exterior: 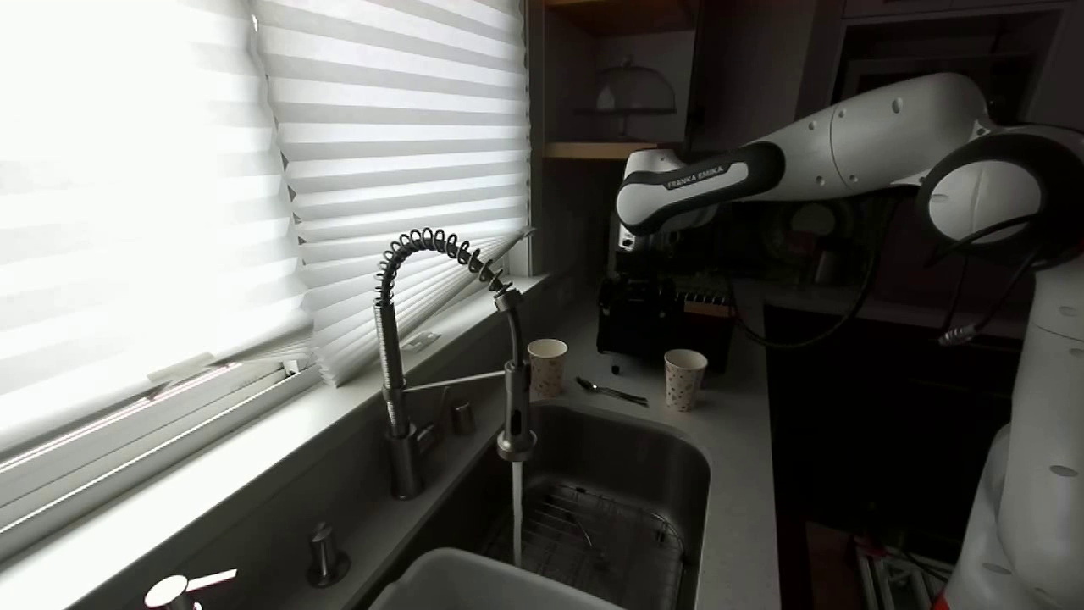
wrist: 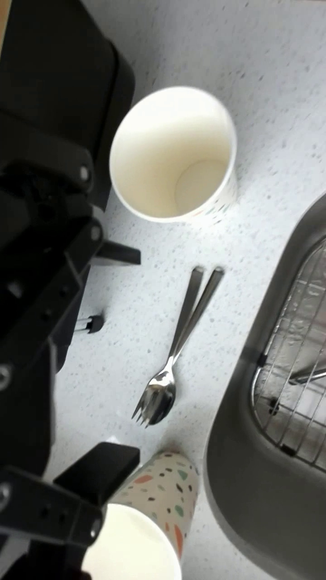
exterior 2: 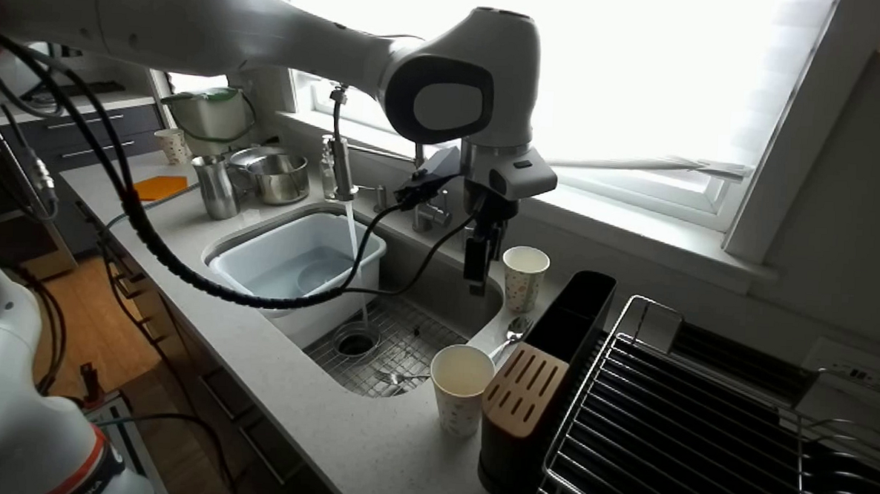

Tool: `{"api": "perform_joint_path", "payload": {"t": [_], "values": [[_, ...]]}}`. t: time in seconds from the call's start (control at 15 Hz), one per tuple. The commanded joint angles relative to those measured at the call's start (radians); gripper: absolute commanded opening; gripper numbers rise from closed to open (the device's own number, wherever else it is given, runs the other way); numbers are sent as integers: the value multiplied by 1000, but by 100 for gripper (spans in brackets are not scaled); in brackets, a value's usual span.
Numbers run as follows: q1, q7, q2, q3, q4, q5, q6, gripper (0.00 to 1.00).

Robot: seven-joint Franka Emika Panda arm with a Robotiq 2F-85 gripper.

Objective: Push the faucet handle to the right then put water in both coffee cups and set them back down on the right side of the counter.

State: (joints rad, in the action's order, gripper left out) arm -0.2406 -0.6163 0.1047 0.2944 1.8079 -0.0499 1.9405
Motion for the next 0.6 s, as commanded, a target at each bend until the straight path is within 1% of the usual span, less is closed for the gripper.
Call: {"api": "perform_joint_path", "payload": {"t": [0.0,0.27,0.53], "values": [[-27,30,-73,14,72,10,-63,100],[-55,157,-99,29,129,6,-64,100],[-75,272,-112,41,188,41,-51,100]]}}
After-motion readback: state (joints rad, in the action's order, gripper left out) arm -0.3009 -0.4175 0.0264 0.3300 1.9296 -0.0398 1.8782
